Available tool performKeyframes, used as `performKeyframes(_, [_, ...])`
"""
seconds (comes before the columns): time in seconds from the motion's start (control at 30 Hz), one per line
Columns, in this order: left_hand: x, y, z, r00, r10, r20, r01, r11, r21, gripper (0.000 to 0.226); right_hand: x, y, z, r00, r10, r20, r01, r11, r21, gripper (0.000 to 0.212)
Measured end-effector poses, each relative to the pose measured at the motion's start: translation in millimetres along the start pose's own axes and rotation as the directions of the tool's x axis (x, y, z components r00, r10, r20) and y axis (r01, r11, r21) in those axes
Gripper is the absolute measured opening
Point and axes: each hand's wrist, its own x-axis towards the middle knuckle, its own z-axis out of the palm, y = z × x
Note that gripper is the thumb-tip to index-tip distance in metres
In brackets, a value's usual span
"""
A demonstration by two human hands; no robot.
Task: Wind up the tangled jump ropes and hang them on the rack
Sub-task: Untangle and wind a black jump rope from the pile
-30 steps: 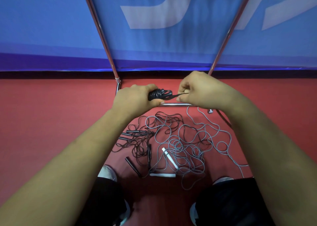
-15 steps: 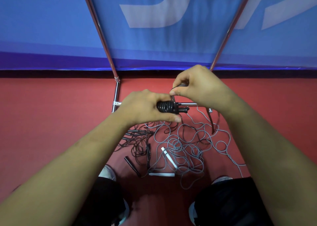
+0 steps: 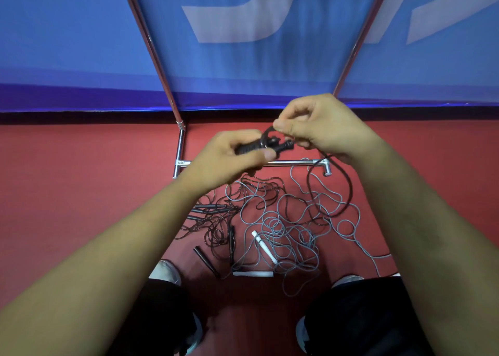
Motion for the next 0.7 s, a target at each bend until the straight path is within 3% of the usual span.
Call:
performKeyframes(0.13, [8,1,-4,0.984,-0.062,-0.167,0.012,0.958,-0.285,0.037,3,5,-3,0.999,0.029,0.045,-0.031,0.999,0.039,0.008])
performKeyframes(0.3, [12,0,-4,0.949,-0.215,-0.228,0.077,0.866,-0.495,0.035,4,2,2,0.996,0.029,0.079,-0.025,0.998,-0.057,0.017])
performKeyframes(0.47, [13,0,-6,0.971,-0.149,-0.187,0.027,0.846,-0.532,0.035,2,-1,4,0.998,-0.011,0.058,0.023,0.977,-0.211,0.016])
performKeyframes(0.7, [13,0,-14,0.965,-0.164,-0.206,0.071,0.916,-0.396,0.029,-1,-5,3,0.998,-0.046,0.033,0.054,0.946,-0.320,0.019])
